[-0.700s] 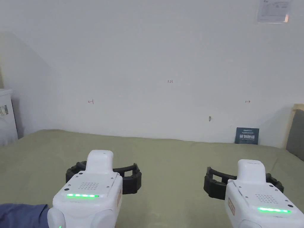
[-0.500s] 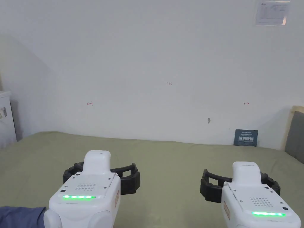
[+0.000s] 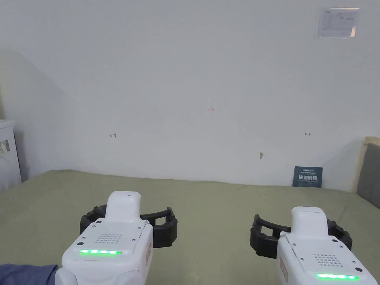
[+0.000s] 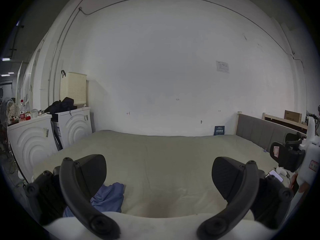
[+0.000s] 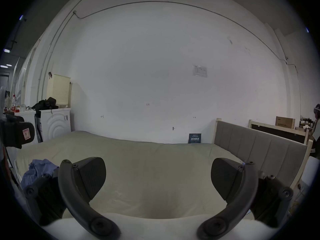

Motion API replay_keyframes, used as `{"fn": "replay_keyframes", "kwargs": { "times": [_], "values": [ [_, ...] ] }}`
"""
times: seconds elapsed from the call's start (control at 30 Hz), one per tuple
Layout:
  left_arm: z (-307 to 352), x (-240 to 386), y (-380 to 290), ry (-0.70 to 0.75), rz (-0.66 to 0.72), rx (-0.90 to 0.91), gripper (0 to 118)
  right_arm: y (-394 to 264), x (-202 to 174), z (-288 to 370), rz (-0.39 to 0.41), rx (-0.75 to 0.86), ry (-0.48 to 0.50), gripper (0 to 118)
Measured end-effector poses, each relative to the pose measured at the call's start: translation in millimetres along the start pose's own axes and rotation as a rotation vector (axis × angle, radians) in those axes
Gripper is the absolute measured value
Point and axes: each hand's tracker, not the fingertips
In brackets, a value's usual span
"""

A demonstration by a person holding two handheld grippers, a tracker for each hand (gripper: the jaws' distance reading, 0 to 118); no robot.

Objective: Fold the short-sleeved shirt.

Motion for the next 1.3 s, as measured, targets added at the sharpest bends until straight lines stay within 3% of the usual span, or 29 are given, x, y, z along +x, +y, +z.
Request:
{"fn": "replay_keyframes", "kwargs": {
  "times": [0.2, 0.27, 0.3, 0.33, 0.37, 0.4, 0.43, 0.5, 0.9, 1.03, 1.3],
  "values": [
    [1, -2, 0, 0.017, -0.014, 0.003, 118, 2, 0, -2, 0.012, -0.021, 0.015, 117],
    [-1, -5, 0, -0.012, -0.015, -0.023, 118, 2, -1, 1, -0.002, -0.018, 0.010, 109],
    [-1, -5, 0, -0.013, -0.013, -0.024, 107, 3, -2, 2, -0.004, -0.018, 0.011, 87],
    [0, -5, -1, -0.013, -0.013, -0.018, 72, 3, -3, 3, 0.003, -0.019, 0.010, 52],
    [1, -1, -3, 0.001, -0.023, -0.003, 12, 3, -6, 1, 0.013, -0.019, 0.000, 10],
    [-1, 1, -4, 0.032, -0.020, 0.001, 0, 2, -6, 0, 0.019, -0.021, -0.012, 0],
    [-1, 1, -8, 0.070, -0.002, 0.021, 0, 1, -5, 1, 0.009, -0.013, -0.029, 0],
    [-2, -5, -6, 0.006, 0.018, -0.022, 0, 2, 0, 0, -0.010, -0.051, 0.028, 0],
    [1, -33, -9, 0.069, 0.012, -0.023, 0, 0, -11, -8, -0.035, -0.071, 0.034, 0],
    [12, -70, -8, 0.152, 0.004, -0.027, 0, -3, -44, -16, 0.001, -0.095, 0.131, 0],
    [67, -187, -19, 0.436, 0.014, -0.071, 0, -11, -170, -12, -0.035, -0.111, 0.447, 0]
  ]
}}
